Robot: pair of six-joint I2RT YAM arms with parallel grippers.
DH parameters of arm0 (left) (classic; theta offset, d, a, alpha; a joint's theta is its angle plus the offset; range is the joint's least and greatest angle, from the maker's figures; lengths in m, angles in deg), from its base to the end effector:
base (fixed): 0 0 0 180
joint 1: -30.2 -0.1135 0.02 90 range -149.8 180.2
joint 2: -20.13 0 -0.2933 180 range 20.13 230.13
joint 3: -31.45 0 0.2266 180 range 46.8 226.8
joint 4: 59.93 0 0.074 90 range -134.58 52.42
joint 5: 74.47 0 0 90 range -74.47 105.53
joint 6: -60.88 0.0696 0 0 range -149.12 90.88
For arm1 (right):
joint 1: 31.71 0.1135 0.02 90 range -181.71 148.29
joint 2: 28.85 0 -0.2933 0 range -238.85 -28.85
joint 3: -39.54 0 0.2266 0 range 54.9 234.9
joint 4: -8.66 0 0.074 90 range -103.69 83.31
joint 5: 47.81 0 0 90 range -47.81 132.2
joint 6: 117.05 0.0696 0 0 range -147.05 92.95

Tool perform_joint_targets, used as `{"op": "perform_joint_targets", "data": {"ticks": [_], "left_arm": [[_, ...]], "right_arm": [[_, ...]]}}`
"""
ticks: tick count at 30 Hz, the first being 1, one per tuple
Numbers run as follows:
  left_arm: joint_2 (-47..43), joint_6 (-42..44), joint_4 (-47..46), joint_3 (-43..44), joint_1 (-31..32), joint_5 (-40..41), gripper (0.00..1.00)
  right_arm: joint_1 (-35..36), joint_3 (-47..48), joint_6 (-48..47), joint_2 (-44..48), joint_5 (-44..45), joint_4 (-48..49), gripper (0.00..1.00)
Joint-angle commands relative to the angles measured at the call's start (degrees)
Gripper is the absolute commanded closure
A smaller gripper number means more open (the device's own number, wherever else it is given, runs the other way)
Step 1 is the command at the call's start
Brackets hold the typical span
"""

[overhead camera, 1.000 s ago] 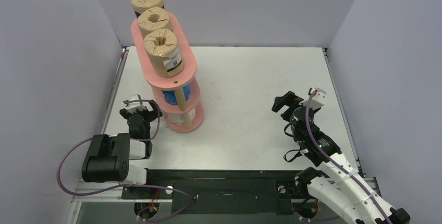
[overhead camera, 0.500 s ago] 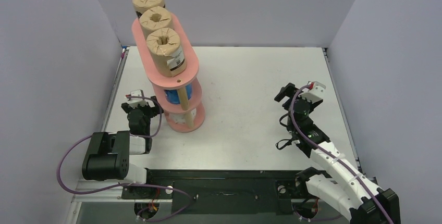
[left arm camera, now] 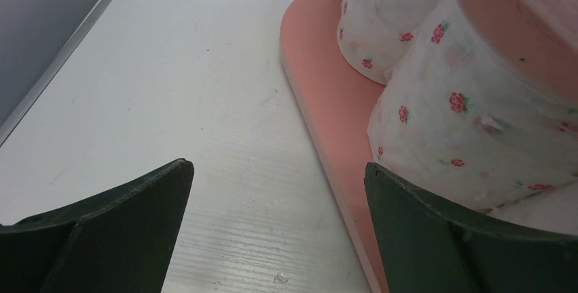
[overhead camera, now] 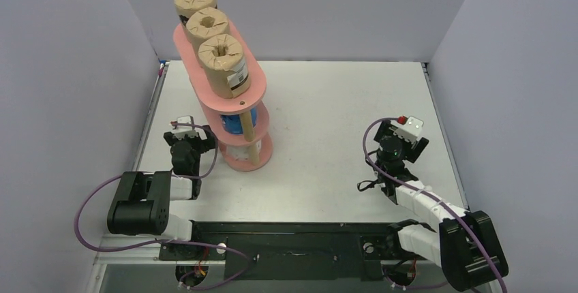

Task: Place and organize the paper towels onto the shelf
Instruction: Reset both arms

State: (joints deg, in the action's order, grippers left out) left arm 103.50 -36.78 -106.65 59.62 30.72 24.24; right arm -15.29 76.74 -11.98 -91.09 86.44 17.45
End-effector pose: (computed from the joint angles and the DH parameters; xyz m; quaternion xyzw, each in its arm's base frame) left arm 0.2568 0.0082 0.1977 -0.0965 0.7507 0.0109 0.6535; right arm 0.2129 0.0121 0.2425 0.2173 0.7437 -0.1391 0.6168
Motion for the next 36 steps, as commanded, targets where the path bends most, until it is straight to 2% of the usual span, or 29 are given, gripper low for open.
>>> {"op": "perform_joint_targets", "data": {"ticks": [1, 11, 14, 16, 18, 36], "left_arm": [[0.6, 2.8, 0.2, 2.3, 1.6, -2.0, 0.04], [0.6, 2.8, 0.2, 2.3, 1.6, -1.9, 0.04], [0.6, 2.8, 0.2, 2.3, 1.6, -2.0, 0.04], [0.6, 2.8, 0.2, 2.3, 1.6, -2.0, 0.04], [0.6, 2.8, 0.3, 2.3, 1.6, -2.0, 0.04], [0.6, 2.8, 0.4, 2.3, 1.6, -2.0, 0.04]], "right_arm": [[-1.6, -9.3, -11.0, -1.6, -2.2, 29.1, 0.12], [-6.2, -11.9, -10.2, -12.9, -8.3, 42.3, 0.11], [-9.7, -11.0, -8.4, -16.4, -12.8, 42.9, 0.11], [-10.5, -8.7, -6.8, -16.0, -13.5, 38.0, 0.1], [-11.3, -8.2, -6.6, -16.2, -15.0, 37.6, 0.1], [-11.7, -8.1, -6.5, -16.1, -15.6, 36.8, 0.09]]}}
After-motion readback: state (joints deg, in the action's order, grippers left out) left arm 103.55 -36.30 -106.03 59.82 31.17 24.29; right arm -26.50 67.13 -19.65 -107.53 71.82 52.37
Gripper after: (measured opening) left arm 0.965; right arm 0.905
